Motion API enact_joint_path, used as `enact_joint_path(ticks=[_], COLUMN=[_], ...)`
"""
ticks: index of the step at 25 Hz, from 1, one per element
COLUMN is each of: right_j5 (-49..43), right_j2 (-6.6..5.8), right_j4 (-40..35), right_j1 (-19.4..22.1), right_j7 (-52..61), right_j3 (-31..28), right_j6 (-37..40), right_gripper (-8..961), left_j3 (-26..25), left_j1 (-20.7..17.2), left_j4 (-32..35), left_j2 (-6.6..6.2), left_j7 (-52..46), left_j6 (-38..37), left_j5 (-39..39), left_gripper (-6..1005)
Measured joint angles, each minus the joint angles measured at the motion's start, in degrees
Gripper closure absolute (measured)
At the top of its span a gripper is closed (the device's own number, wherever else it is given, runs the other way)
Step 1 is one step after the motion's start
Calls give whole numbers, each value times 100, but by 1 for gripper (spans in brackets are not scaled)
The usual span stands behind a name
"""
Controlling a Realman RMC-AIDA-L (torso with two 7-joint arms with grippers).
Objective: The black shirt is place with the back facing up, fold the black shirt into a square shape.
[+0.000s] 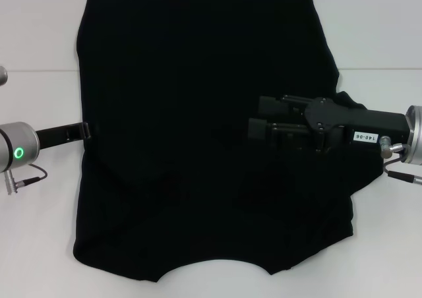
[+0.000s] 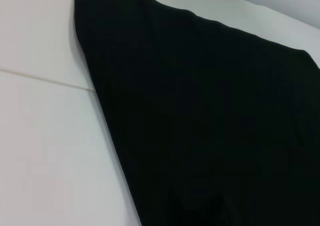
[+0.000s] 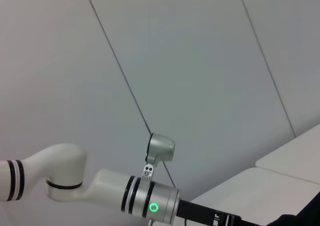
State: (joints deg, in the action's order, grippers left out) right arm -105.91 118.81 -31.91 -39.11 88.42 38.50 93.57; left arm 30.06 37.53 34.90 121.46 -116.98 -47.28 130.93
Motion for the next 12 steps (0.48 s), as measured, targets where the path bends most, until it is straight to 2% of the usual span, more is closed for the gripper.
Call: enact_joint_path(ticks=[8, 12], right_j5=[10, 10], right_j2=[0, 0], right_j4=[-26, -32], right_j1=[3, 24], right_j7=[0, 0], right_j3=[0, 0], right_j6=[14, 17], right_gripper=[117, 118], left_j3=[-1, 0], left_j1=[174, 334], left_j4=[8, -20], left_j2=[-32, 13], left_j7=[-40, -42], left_j6=[-239, -310], left_j5=[-6, -7], left_gripper=[953, 968])
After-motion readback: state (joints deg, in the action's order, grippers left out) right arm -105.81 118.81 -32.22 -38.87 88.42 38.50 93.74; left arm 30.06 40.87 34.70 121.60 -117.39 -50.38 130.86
